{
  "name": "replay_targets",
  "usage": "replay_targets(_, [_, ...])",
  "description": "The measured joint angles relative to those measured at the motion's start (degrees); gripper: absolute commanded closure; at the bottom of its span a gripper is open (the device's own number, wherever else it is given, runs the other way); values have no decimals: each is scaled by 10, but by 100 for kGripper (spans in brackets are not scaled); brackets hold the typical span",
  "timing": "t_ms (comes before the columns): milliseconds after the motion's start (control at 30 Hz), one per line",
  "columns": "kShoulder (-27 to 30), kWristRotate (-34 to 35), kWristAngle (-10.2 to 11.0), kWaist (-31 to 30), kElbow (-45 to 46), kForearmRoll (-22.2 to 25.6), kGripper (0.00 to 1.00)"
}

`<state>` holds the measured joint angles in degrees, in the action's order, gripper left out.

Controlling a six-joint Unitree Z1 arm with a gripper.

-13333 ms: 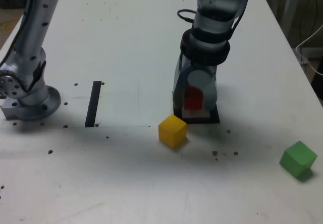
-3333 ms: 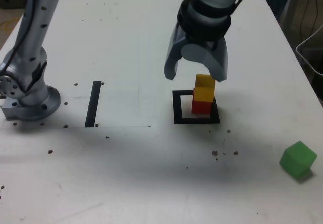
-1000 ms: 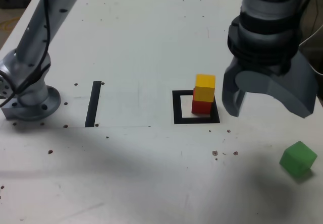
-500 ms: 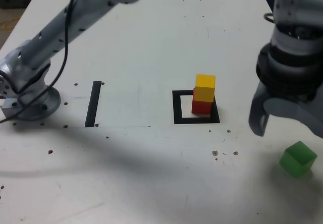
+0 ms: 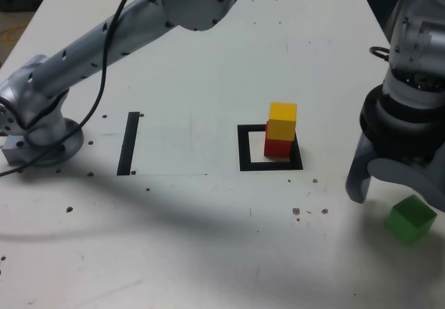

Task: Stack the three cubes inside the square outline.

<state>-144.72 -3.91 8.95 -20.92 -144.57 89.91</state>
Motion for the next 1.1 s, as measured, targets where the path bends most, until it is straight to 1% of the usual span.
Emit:
replay_targets(233, [-7,-8,-4,0,3,-11,6])
replay_targets(467, [-8,-14,-4,-8,23,-40,6])
replay_targets(667, [-14,-20,-8,-9,36,-66,10])
replay_targets(1100, [-15,-31,-11,-9,38,-71,21])
